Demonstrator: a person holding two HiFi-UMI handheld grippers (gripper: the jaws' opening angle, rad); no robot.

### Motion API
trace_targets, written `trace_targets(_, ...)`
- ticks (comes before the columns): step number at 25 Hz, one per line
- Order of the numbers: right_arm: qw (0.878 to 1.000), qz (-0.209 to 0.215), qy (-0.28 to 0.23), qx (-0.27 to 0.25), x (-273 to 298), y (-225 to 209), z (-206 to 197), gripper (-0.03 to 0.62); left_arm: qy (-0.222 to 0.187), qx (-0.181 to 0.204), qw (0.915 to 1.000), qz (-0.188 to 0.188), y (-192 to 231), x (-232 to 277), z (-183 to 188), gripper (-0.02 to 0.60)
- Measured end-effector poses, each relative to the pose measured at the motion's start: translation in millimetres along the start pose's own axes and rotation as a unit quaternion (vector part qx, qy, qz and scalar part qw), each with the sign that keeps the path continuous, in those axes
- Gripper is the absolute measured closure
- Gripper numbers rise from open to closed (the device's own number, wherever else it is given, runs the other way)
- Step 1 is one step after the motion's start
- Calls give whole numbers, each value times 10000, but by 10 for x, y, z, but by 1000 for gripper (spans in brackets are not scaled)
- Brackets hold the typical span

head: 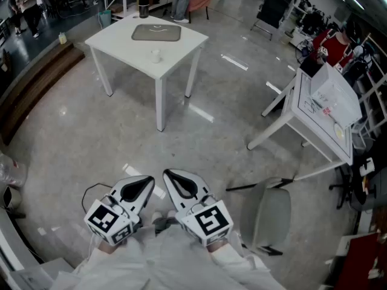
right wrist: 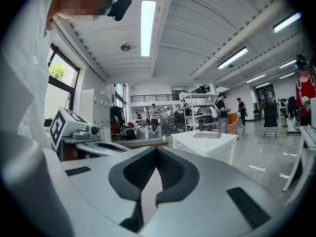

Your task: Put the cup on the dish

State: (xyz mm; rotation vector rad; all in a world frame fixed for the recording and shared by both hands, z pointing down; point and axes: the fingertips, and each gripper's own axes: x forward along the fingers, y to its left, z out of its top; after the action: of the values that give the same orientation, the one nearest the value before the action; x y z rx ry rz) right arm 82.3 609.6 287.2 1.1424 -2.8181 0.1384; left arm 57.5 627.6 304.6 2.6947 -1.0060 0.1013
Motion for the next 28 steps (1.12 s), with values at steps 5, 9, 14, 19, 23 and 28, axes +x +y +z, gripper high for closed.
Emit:
trace_targets(5, 10000, 21, 31, -38, 49, -23, -3, 582, 5, 35, 10000, 13, 20, 45, 12, 574)
trace_targets(9, 9999, 81, 40, -85, 50, -25, 11, 582, 6, 50, 10000, 26, 7, 62, 41, 574)
trace_targets(14, 9997, 102, 163, -126, 56, -59, -32, 582, 7, 56, 9999, 93, 42, 80, 47, 572)
trace_targets(19, 9997, 146, 82, -171, 72, -97, -14, 580, -28, 66, 9999, 133, 72, 164, 62, 572)
trace_targets(23, 9998, 97, 36, 160, 47, -253, -33, 580, -88, 90, 9996, 260, 117, 220, 88, 574)
trace_targets(28, 9997, 31, 113, 230, 10, -453, -119, 580, -132, -89, 9990, 408, 155, 344, 20, 572)
